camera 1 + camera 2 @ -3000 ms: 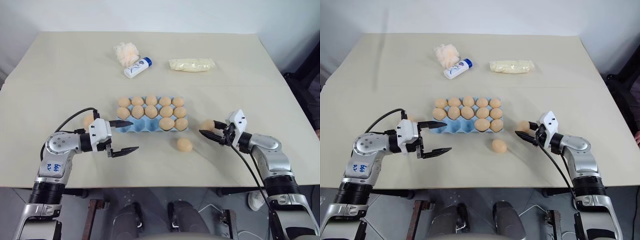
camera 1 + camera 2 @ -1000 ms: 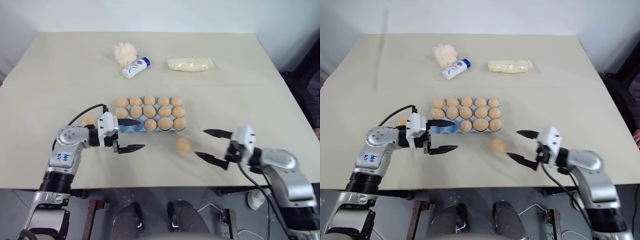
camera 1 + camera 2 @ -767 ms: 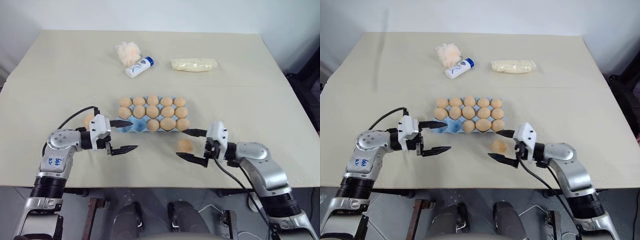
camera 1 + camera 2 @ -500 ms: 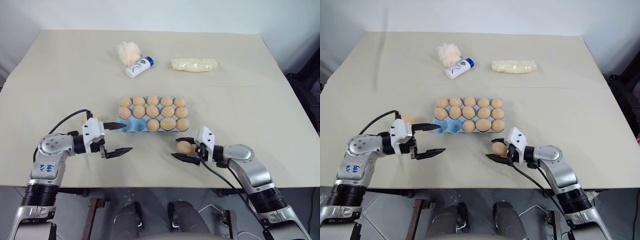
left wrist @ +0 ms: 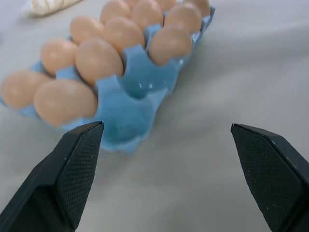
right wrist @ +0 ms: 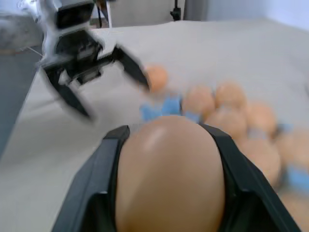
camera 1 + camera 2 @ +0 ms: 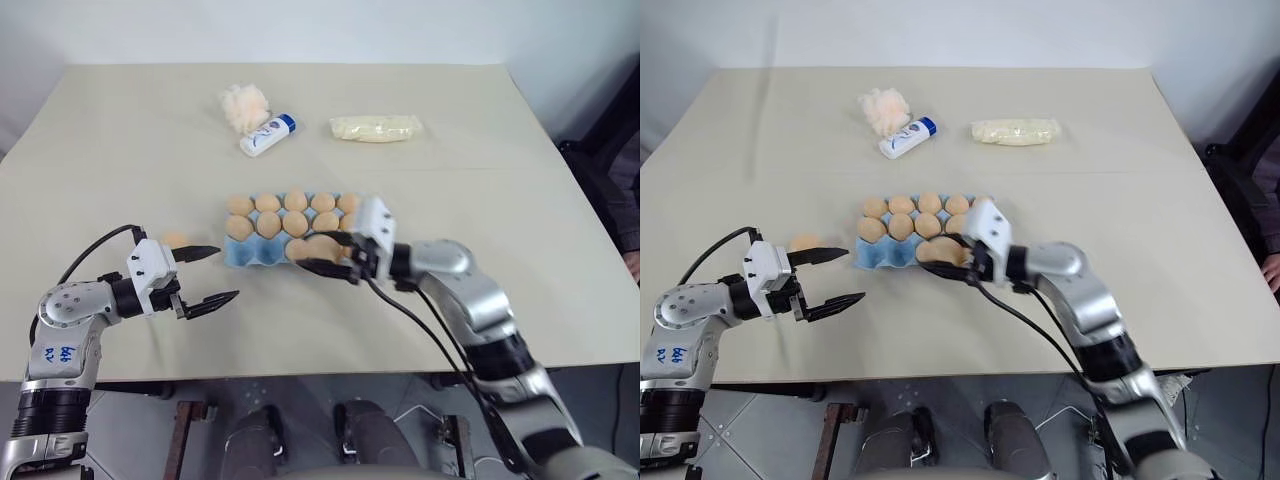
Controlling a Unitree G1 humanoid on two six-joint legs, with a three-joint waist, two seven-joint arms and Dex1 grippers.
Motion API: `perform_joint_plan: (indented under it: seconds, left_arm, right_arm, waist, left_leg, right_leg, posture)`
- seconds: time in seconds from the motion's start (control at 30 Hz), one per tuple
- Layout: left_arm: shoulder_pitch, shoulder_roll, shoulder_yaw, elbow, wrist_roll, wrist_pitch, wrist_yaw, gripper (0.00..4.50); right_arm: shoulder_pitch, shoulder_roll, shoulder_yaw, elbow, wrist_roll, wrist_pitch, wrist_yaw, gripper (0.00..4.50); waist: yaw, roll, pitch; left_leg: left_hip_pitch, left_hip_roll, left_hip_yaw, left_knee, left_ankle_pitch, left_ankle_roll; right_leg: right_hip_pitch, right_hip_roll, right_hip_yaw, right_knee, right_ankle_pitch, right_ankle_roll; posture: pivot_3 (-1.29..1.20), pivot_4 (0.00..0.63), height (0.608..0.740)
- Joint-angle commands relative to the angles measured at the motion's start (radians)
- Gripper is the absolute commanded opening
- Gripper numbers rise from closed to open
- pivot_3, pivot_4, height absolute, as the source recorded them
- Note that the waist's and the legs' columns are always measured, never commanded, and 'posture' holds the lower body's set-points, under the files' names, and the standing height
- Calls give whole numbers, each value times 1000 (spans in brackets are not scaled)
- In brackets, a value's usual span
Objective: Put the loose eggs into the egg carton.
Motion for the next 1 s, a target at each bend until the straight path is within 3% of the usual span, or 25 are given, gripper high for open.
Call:
perform_joint_plan:
  seconds: [0.03,0.23,0.37,0.5,0.53,0.7,0.87,1.0]
  left_arm:
    - [13,7,23,-32,-14,-7,15,4500]
    - [33,-7,5,-75,-16,-3,34,4500]
    - [55,-9,13,-100,-25,9,48,4500]
    - [67,-5,34,-100,-29,15,67,4500]
    - [71,-6,37,-101,-29,15,74,4500]
    - [93,-10,76,-86,-26,10,117,4500]
    - [156,-1,128,-84,-27,27,148,4500]
    - [231,-42,201,-92,-31,4,225,4500]
  right_arm:
    - [-97,70,39,147,-61,-38,-26,1759]
    - [-194,171,60,393,-134,-139,-40,1759]
    - [-187,191,52,421,-152,-195,-43,3072]
    - [-109,150,31,271,-125,-230,-14,4375]
    - [-83,130,25,230,-121,-238,-7,4472]
    - [136,-46,-127,-8,4,-302,89,4472]
    - [327,-216,-230,-75,84,-316,201,4472]
    - [428,-240,-277,-89,123,-376,221,4472]
  waist:
    - [5,0,0]
    - [11,0,0]
    - [7,0,0]
    - [5,0,0]
    - [5,0,0]
    - [18,0,0]
    - [14,0,0]
    - [6,0,0]
  left_leg:
    - [0,0,0,0,0,0]
    - [-2,-1,1,-1,-1,1]
    - [-2,-1,2,-1,-1,0]
    - [-2,0,1,-3,-1,-1]
    - [-2,0,2,-3,-1,-1]
    - [-2,-1,1,-5,-1,-1]
    - [-1,-2,1,-7,-1,0]
    - [1,-1,1,-9,-1,0]
  right_leg:
    - [0,0,0,0,0,0]
    - [-2,-1,0,-2,0,1]
    - [-3,-1,0,-1,0,1]
    - [-4,-1,0,0,0,1]
    - [-4,-1,0,0,0,1]
    - [-3,-1,-1,-3,0,1]
    - [1,-1,-1,-10,0,1]
    - [3,0,0,-13,0,1]
  posture:
    - [0,150,740]
    - [0,150,740]
    - [0,150,740]
    - [0,150,740]
    - [0,150,740]
    - [0,150,740]
    - [0,150,740]
    - [0,150,740]
